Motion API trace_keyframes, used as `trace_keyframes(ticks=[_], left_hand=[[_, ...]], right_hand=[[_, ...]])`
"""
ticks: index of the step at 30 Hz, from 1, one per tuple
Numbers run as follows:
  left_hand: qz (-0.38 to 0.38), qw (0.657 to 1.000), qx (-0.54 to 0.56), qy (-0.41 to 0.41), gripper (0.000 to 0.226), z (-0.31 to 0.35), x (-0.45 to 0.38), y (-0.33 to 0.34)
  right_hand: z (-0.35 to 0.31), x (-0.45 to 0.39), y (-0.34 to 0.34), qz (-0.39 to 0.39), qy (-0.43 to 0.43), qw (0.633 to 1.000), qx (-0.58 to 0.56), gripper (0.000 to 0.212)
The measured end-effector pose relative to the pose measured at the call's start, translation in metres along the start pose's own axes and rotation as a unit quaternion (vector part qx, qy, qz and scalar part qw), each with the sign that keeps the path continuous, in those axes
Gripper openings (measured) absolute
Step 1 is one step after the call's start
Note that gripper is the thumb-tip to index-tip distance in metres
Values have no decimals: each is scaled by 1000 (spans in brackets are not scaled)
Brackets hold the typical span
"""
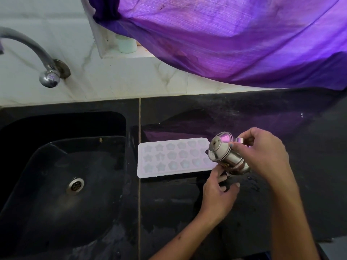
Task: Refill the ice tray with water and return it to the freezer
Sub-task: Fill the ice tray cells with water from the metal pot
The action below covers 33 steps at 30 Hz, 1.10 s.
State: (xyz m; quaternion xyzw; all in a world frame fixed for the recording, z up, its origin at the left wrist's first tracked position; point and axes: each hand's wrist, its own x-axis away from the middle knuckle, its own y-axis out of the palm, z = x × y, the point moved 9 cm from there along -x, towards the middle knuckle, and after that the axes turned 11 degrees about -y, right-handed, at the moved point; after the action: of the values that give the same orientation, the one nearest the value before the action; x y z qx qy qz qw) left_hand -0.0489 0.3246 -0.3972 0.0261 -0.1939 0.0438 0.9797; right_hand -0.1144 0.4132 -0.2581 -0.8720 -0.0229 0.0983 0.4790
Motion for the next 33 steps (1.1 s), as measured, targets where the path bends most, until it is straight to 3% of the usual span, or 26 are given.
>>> trace_keyframes(ticks=[20,33], left_hand=[[-49,998,-30,-11,59,-3,6,-4],[-11,1000,8,25,60,8,13,-25]], right_hand=[[-7,14,0,11,27,999,23,19],[-11,18,-8,34,34,998,-44,17]])
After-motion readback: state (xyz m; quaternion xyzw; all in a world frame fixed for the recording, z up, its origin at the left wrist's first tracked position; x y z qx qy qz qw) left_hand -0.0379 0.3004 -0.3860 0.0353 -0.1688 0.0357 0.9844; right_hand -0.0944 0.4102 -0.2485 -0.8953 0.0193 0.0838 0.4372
